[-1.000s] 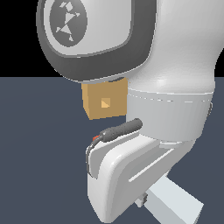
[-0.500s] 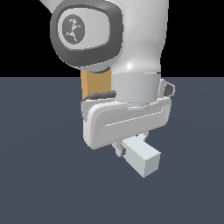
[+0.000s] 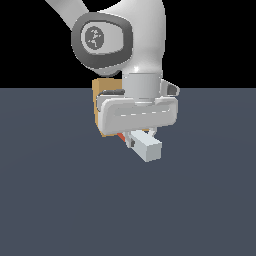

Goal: Insert the peg into the horizontal hole in a box.

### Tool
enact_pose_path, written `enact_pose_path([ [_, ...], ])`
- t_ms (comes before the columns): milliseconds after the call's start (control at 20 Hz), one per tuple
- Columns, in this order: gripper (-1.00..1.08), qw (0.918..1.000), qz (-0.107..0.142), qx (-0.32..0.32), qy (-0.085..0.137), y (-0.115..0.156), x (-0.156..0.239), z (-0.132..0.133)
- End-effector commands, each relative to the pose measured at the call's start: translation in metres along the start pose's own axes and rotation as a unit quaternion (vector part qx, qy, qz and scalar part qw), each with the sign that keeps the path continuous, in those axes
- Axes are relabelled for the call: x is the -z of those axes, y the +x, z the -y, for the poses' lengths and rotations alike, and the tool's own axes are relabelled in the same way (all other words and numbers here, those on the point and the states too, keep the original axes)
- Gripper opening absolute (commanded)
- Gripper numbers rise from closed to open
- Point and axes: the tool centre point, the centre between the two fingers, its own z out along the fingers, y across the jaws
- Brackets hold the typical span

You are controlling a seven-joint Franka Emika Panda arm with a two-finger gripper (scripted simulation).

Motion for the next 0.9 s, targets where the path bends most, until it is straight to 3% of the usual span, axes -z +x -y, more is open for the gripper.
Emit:
enact_pose_path([
  [0,-1.00,0.9999,0.001,-0.011,-0.001,0.015,0.005,-0.007],
  [400,-1.00,0.9995,0.001,-0.031,-0.002,0.043,0.012,-0.021],
  [850,-1.00,0.9995,0.001,-0.032,-0.002,0.044,0.012,-0.023],
])
